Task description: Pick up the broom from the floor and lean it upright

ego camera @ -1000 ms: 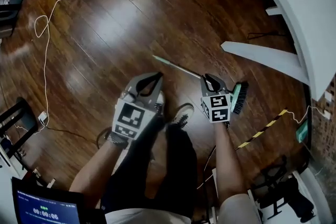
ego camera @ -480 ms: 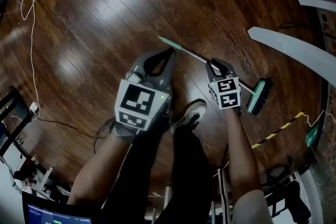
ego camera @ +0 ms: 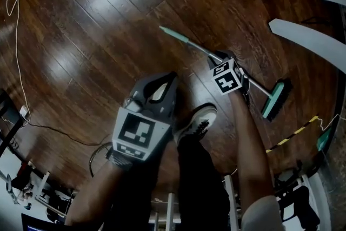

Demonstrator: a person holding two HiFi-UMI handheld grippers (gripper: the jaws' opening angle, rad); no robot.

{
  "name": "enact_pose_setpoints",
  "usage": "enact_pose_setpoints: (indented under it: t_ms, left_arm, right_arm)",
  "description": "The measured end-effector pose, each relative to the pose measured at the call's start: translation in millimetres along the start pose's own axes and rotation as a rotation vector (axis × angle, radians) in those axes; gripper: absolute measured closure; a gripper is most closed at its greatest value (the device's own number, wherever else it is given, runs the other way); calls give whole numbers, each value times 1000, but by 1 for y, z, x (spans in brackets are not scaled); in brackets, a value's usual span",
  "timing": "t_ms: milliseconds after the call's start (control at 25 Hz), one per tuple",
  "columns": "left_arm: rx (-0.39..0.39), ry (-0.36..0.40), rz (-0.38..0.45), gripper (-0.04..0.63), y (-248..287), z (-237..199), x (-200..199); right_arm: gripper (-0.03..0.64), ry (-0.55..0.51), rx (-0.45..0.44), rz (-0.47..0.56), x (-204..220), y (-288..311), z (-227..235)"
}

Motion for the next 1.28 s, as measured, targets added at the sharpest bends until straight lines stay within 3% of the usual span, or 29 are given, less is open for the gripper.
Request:
enact_pose_setpoints:
  t_ms: [280,480,600,840,1080,1280]
  left_arm:
    - [6,-36,-19,595,-4,-12,14]
    - [-1,-58,-3,595,-3,-24,5]
    - [0,-52,-9,595,-7,-25,4]
    - [10,68,-57,595,-9,-12,6]
    - [39,85,-57,596,-24,8,-18]
    - [66,133,-15,595,-39,35,-63]
  right_arm:
    - [473,-266,-5,-149,6,29,-10]
    - [492,-349,8,-184,6,42,-16]
    - [528,-345,5,-182,6,42,-19]
    - [532,-305,63,-183,11,26,-17]
    - [532,-263,185,-107,1,-43,-9]
    - [532,-180,341,-67,-1,-129,7]
Point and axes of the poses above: the fingertips, and each gripper's own axes: y forward along the fingers, z to its right, x out of its underside, the point moved 6 cm from there along -y, backward along the fingers, and after that the axes turned 8 degrees about -y, right-handed, at the moved point
